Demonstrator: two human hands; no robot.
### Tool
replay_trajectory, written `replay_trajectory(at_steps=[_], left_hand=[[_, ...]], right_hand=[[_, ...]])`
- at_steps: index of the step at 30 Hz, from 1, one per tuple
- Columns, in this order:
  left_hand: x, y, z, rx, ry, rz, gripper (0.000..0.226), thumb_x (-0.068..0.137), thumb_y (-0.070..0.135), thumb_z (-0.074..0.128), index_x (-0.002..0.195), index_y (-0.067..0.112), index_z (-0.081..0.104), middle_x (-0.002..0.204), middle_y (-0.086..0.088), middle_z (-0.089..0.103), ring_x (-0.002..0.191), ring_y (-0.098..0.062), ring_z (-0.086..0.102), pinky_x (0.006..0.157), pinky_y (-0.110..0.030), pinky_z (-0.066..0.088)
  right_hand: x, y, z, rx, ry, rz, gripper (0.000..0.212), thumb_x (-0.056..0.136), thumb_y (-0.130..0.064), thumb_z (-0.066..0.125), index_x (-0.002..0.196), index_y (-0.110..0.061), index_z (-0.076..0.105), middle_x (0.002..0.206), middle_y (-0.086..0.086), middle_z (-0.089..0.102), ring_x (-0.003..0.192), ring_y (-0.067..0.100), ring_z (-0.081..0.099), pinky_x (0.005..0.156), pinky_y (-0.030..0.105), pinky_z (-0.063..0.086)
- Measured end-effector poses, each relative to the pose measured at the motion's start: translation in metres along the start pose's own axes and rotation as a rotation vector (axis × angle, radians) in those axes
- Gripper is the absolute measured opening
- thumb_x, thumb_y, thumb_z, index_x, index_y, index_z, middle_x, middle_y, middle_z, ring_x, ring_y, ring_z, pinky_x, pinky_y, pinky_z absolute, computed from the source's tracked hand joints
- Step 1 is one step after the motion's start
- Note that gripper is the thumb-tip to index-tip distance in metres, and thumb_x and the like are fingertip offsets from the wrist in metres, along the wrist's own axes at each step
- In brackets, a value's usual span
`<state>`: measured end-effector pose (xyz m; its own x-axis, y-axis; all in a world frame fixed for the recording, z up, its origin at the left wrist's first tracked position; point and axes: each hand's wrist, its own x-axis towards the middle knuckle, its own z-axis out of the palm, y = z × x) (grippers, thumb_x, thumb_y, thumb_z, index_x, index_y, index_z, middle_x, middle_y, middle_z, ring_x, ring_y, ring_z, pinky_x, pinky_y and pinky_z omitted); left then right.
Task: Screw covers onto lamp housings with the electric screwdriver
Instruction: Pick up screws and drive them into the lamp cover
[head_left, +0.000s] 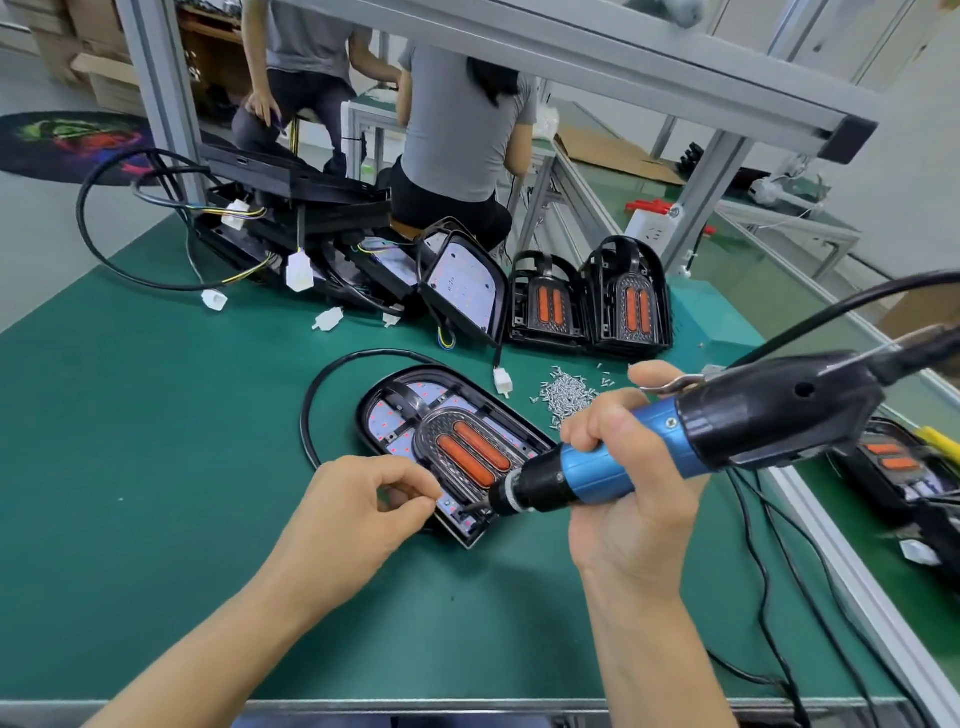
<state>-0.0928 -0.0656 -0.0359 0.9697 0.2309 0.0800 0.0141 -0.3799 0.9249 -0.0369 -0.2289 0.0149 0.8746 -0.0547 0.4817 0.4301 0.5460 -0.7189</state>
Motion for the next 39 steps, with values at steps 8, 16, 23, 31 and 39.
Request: replay_trajectory(at_steps=[8, 16, 23, 31, 39], left_hand=[[0.002, -0.003, 0.003, 0.11, 0.024, 0.113, 0.028, 0.084, 0.007, 0.069, 0.076, 0.034, 0.072, 0.069, 0.008, 0.062, 0.063, -0.011, 0.053, 0.066, -0.024, 0.046], [0.002, -0.007, 0.003, 0.124, 0.001, 0.1, 0.027, 0.086, 0.012, 0.066, 0.075, 0.036, 0.069, 0.075, 0.011, 0.064, 0.068, -0.014, 0.056, 0.07, -0.03, 0.048], [0.021, 0.013, 0.006, 0.05, 0.019, 0.127, 0.016, 0.094, 0.026, 0.051, 0.082, 0.032, 0.06, 0.075, 0.005, 0.066, 0.066, -0.015, 0.057, 0.065, -0.024, 0.044], [0.09, 0.053, 0.054, 0.628, -0.048, 0.303, 0.021, 0.099, 0.033, 0.038, 0.085, 0.021, 0.05, 0.07, 0.006, 0.05, 0.077, -0.02, 0.048, 0.069, -0.036, 0.037], [0.106, 0.05, 0.07, 0.723, -0.012, 0.256, 0.023, 0.099, 0.031, 0.036, 0.086, 0.019, 0.049, 0.078, 0.001, 0.055, 0.079, -0.023, 0.051, 0.063, -0.036, 0.034]], right_hand=[[-0.001, 0.003, 0.002, -0.036, -0.043, 0.012, 0.02, 0.067, -0.01, 0.063, 0.077, -0.026, 0.058, 0.06, -0.003, 0.052, 0.053, 0.017, 0.048, 0.059, 0.026, 0.046], [-0.005, 0.001, 0.001, -0.004, -0.012, 0.031, 0.025, 0.067, -0.01, 0.064, 0.086, -0.027, 0.061, 0.063, -0.003, 0.053, 0.055, 0.016, 0.05, 0.062, 0.025, 0.047], [0.016, -0.032, -0.023, -0.142, 0.213, -0.114, 0.059, 0.074, -0.004, 0.065, 0.129, -0.016, 0.049, 0.069, -0.004, 0.054, 0.058, 0.014, 0.05, 0.064, 0.025, 0.047], [0.061, -0.048, -0.09, -0.608, 0.328, 0.098, 0.058, 0.078, -0.004, 0.077, 0.123, -0.025, 0.048, 0.071, -0.009, 0.064, 0.051, 0.013, 0.053, 0.052, 0.027, 0.049], [0.097, -0.011, -0.149, -1.421, 0.066, 0.649, 0.099, 0.082, -0.048, 0.072, 0.154, -0.021, 0.009, 0.127, 0.009, 0.059, 0.097, 0.032, 0.067, 0.077, 0.033, 0.05]])
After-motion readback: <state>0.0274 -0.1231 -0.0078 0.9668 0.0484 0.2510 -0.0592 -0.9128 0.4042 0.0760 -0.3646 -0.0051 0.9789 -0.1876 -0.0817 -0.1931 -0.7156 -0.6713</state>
